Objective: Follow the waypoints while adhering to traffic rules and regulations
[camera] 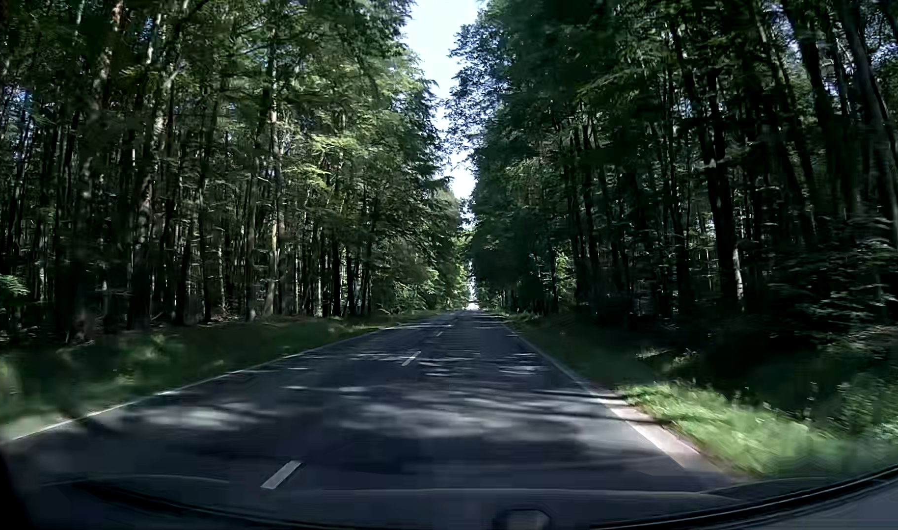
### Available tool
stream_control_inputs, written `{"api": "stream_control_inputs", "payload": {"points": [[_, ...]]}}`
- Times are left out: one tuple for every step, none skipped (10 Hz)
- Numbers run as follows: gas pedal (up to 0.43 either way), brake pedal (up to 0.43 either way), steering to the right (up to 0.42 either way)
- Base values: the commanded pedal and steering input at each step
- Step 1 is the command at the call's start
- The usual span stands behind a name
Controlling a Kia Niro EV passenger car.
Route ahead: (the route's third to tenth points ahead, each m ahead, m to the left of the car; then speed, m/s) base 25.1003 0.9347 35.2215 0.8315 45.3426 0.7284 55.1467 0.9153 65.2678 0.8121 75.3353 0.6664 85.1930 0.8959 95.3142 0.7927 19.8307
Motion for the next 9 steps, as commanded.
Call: {"api": "stream_control_inputs", "payload": {"points": [[0.067, 0.03, -0.001], [0.067, 0.03, -0.001], [0.067, 0.03, 0.0], [0.067, 0.03, 0.0], [0.067, 0.03, 0.0], [0.067, 0.03, 0.0], [0.067, 0.03, 0.0], [0.067, 0.03, 0.0], [0.067, 0.03, 0.0]]}}
